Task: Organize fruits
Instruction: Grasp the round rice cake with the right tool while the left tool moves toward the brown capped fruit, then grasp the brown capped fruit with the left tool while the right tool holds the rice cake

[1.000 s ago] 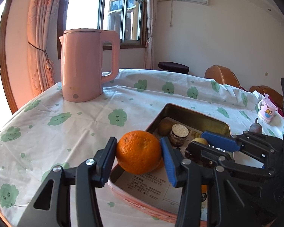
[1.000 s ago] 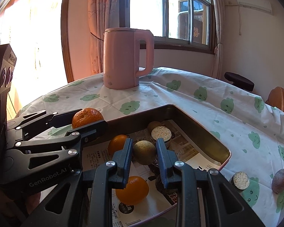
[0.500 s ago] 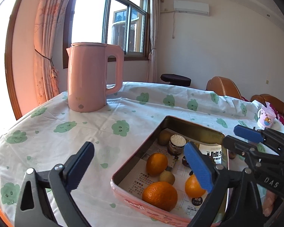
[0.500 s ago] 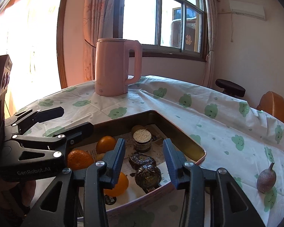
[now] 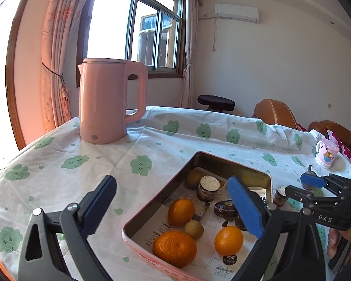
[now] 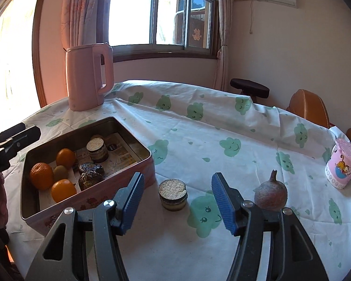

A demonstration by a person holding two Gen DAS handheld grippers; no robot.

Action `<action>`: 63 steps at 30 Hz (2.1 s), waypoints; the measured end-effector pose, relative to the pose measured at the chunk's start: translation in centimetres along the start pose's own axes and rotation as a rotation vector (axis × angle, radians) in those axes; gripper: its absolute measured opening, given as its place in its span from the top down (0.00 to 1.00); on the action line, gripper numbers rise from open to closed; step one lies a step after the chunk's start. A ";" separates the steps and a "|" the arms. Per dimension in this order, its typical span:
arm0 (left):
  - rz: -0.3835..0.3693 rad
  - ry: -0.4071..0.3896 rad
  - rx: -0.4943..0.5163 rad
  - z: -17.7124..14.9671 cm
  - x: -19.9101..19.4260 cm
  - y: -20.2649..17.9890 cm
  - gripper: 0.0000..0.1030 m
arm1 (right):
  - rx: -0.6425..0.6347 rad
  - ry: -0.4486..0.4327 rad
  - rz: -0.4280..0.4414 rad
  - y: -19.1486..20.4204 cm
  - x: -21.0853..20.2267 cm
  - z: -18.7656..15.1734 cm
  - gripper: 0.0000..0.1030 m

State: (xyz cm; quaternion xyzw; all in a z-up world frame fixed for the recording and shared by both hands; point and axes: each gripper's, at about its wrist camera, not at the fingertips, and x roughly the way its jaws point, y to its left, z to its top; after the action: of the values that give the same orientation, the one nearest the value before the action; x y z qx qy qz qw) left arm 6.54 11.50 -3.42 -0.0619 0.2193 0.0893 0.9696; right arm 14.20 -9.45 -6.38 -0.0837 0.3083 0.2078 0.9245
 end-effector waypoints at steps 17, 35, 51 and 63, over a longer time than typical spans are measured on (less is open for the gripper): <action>-0.145 0.000 0.128 2.5 -0.1 -9.0 0.04 | 0.060 0.037 -0.025 -3.9 -1.0 -0.5 0.66; -0.338 0.175 0.273 0.0 6.9 -26.9 0.04 | 0.346 0.009 -0.316 -19.7 -4.6 -4.7 0.66; -0.417 0.408 0.313 -2.1 12.5 -31.1 0.40 | 0.390 0.034 -0.270 -21.6 -4.2 -5.3 0.66; -0.432 0.388 0.283 -2.0 12.0 -30.4 0.51 | 0.363 0.005 -0.260 -21.1 -4.7 -5.2 0.66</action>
State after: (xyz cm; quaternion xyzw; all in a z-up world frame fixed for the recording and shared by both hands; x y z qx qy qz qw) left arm 22.47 -16.70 -7.96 0.0127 0.3919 -0.1634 0.9053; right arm 17.25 -31.47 -7.09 0.0447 0.3296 0.0277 0.9426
